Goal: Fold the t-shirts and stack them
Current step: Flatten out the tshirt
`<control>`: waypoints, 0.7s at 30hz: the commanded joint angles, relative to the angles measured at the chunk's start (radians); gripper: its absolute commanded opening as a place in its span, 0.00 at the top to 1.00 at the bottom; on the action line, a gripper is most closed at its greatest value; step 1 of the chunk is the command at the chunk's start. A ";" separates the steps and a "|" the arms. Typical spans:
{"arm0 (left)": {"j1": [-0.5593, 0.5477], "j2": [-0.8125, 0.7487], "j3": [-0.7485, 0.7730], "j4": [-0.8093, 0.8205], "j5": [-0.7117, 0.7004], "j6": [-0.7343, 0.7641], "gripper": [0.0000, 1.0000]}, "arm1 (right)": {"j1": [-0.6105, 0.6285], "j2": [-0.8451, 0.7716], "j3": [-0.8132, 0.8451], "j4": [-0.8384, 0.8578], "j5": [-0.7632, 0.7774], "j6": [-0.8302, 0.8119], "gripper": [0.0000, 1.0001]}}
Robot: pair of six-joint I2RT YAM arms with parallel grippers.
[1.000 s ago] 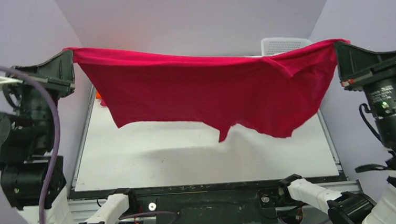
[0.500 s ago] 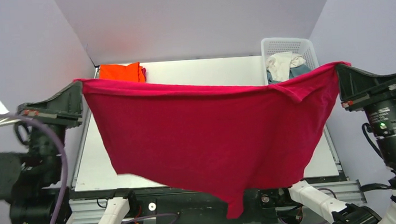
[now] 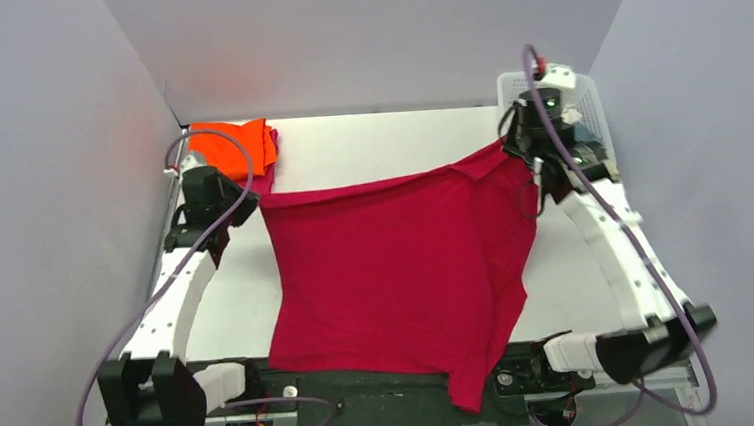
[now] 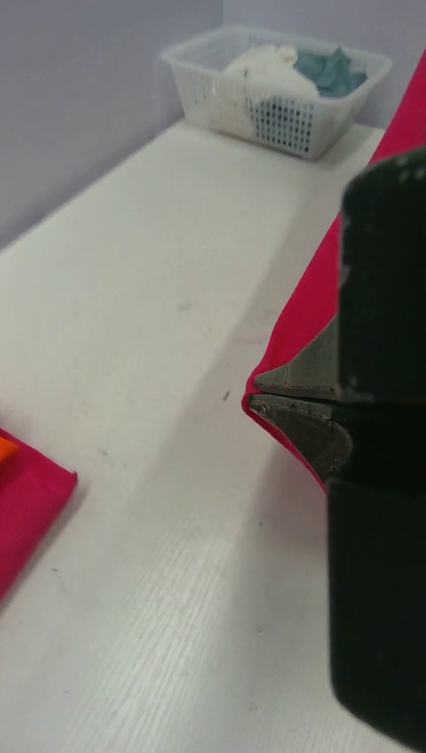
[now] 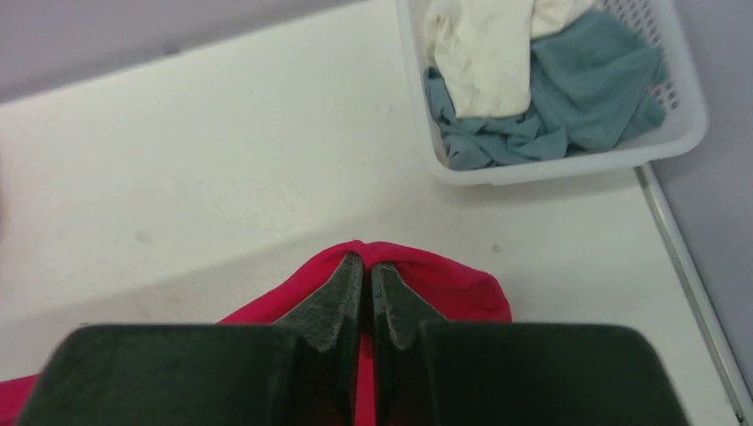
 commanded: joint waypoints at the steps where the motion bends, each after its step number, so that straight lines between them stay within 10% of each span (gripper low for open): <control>1: 0.001 0.175 -0.028 0.247 -0.021 0.028 1.00 | -0.038 0.179 -0.064 0.141 -0.037 0.046 1.00; 21: 0.004 0.969 0.604 0.164 -0.123 0.177 1.00 | -0.067 0.856 0.356 0.191 -0.135 0.072 1.00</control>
